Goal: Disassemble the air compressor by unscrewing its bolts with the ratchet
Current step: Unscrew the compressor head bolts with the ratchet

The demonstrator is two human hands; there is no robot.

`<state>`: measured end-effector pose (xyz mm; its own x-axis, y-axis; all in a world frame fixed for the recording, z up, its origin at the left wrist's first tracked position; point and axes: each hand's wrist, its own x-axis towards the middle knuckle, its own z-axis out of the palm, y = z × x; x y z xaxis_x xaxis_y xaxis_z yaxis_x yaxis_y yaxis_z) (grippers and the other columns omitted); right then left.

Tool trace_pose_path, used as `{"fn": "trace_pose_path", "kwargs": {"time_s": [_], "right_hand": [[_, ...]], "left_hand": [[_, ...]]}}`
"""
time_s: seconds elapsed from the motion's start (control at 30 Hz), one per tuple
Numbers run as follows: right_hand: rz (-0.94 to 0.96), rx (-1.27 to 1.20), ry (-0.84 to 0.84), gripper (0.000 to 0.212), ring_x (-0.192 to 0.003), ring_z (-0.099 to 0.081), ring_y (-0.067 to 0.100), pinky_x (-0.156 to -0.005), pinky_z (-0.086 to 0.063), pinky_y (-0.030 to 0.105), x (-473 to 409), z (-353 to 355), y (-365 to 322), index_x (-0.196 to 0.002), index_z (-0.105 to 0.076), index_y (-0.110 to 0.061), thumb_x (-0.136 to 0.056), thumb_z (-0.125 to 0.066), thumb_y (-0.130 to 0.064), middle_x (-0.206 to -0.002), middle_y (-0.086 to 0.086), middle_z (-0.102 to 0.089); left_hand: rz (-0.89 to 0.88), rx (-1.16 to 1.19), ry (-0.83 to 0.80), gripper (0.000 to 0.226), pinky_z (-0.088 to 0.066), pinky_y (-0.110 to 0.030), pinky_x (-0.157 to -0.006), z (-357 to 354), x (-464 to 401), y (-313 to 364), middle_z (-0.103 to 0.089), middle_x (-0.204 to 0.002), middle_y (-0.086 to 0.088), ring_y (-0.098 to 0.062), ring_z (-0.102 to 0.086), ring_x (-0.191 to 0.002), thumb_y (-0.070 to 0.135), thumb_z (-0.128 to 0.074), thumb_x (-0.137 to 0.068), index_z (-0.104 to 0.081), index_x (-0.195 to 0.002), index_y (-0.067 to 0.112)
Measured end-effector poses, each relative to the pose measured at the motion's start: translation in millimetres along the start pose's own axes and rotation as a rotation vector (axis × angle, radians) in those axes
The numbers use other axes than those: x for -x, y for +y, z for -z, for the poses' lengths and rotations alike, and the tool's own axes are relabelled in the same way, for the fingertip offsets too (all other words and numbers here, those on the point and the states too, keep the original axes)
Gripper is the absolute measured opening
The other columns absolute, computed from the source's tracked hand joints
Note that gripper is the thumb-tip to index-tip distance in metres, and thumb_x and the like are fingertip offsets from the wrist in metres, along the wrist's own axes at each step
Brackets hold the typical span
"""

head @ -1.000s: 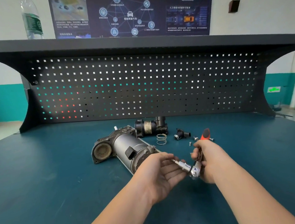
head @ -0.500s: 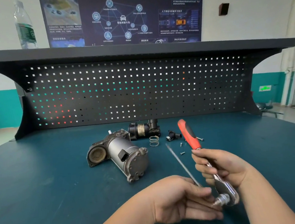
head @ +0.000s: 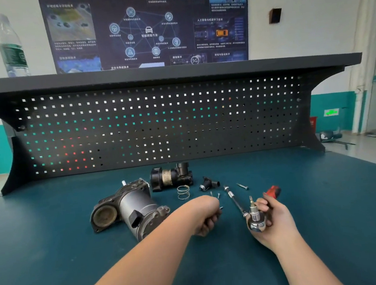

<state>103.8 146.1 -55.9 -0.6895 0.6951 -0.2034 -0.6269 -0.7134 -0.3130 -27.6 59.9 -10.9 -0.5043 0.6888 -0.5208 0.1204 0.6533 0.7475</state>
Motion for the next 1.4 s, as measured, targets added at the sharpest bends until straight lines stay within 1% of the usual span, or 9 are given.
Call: {"fn": "trace_pose_path", "kwargs": {"time_s": [0.17, 0.37, 0.5, 0.63, 0.9, 1.03, 1.13, 1.23, 1.4], "right_hand": [[0.034, -0.016, 0.023, 0.038, -0.026, -0.023, 0.006, -0.054, -0.017, 0.019, -5, 2, -1, -0.055, -0.044, -0.018, -0.091, -0.051, -0.028, -0.042, -0.01, -0.038], [0.049, -0.126, 0.046, 0.037, -0.025, -0.023, 0.006, -0.03, -0.02, 0.011, -2, 0, -2, -0.058, -0.043, -0.018, -0.093, -0.05, -0.026, -0.043, -0.008, -0.039], [0.068, -0.179, 0.068, 0.035, -0.024, -0.027, 0.007, -0.028, -0.022, 0.011, -1, -1, -1, -0.061, -0.041, -0.017, -0.095, -0.047, -0.024, -0.042, -0.007, -0.041], [0.08, -0.179, 0.101, 0.033, -0.023, -0.026, 0.006, -0.027, -0.023, 0.01, -2, -1, 0, -0.064, -0.041, -0.014, -0.096, -0.045, -0.021, -0.043, -0.005, -0.042], [0.027, 0.119, 0.042, 0.033, -0.023, -0.022, 0.006, -0.028, -0.022, 0.011, 4, -12, 5, -0.066, -0.048, -0.014, -0.096, -0.049, -0.03, -0.044, -0.007, -0.04], [-0.019, 0.312, -0.001, 0.038, -0.023, -0.021, 0.007, -0.03, -0.024, 0.012, 9, -22, 22, -0.064, -0.044, -0.014, -0.096, -0.048, -0.033, -0.048, -0.002, -0.043], [-0.02, 0.49, 0.037, 0.039, -0.023, -0.024, 0.007, -0.03, -0.024, 0.013, 9, -26, 40, -0.064, -0.044, -0.012, -0.097, -0.05, -0.033, -0.059, 0.005, -0.049], [0.023, 0.7, 0.075, 0.035, -0.022, -0.022, 0.007, -0.032, -0.018, 0.013, 7, -28, 58, -0.068, -0.045, -0.012, -0.098, -0.049, -0.03, -0.058, 0.006, -0.049], [0.066, 0.923, 0.138, 0.028, -0.033, -0.029, 0.009, -0.032, -0.022, 0.015, 6, -29, 71, -0.074, -0.042, -0.01, -0.1, -0.047, -0.021, -0.061, 0.007, -0.037]], "left_hand": [[0.013, -0.048, 0.062, 0.026, -0.017, -0.008, -0.037, -9, -23, 19, -0.033, -0.038, 0.005, -0.01, -0.025, -0.025, 0.016, -0.035, -0.09, -0.04, -0.064, 0.017], [-0.121, -0.18, 0.169, 0.024, -0.027, -0.016, -0.041, -28, -35, 28, -0.042, -0.056, -0.004, -0.015, -0.033, -0.04, 0.011, -0.036, -0.087, -0.041, -0.064, 0.013], [-0.283, -0.509, 0.307, 0.026, -0.039, -0.029, -0.064, -36, -41, 31, -0.062, -0.087, -0.015, -0.025, -0.048, -0.067, 0.003, -0.036, -0.089, -0.051, -0.069, 0.001], [-0.324, -0.686, 0.398, 0.014, -0.04, -0.027, -0.063, -39, -50, 22, -0.052, -0.082, -0.005, -0.022, -0.05, -0.078, 0.018, -0.046, -0.088, -0.049, -0.078, 0.009], [-0.675, -0.716, 0.626, 0.028, -0.037, -0.025, -0.063, 16, 12, 0, -0.053, -0.075, -0.002, -0.024, -0.05, -0.071, 0.037, -0.047, -0.09, -0.048, -0.073, 0.015], [-0.822, -0.646, 0.633, 0.019, -0.041, -0.023, -0.057, 97, 52, -32, -0.061, -0.072, 0.009, -0.006, -0.055, -0.062, 0.043, -0.053, -0.089, -0.061, -0.087, 0.026], [-0.774, -0.572, 0.474, 0.021, -0.041, -0.009, -0.079, 145, 58, -69, -0.065, -0.102, 0.017, 0.0, -0.059, -0.094, 0.053, -0.055, -0.085, -0.06, -0.098, 0.038], [-0.782, -0.658, 0.303, 0.064, -0.022, -0.01, -0.106, 149, 49, -103, -0.042, -0.135, 0.021, 0.006, -0.032, -0.129, 0.058, -0.06, -0.074, -0.05, -0.129, 0.029], [-0.962, -0.436, 0.619, 0.044, -0.031, -0.013, -0.1, 120, 27, -123, -0.052, -0.119, 0.021, 0.003, -0.043, -0.119, 0.048, -0.066, -0.079, -0.055, -0.117, 0.03]]}}
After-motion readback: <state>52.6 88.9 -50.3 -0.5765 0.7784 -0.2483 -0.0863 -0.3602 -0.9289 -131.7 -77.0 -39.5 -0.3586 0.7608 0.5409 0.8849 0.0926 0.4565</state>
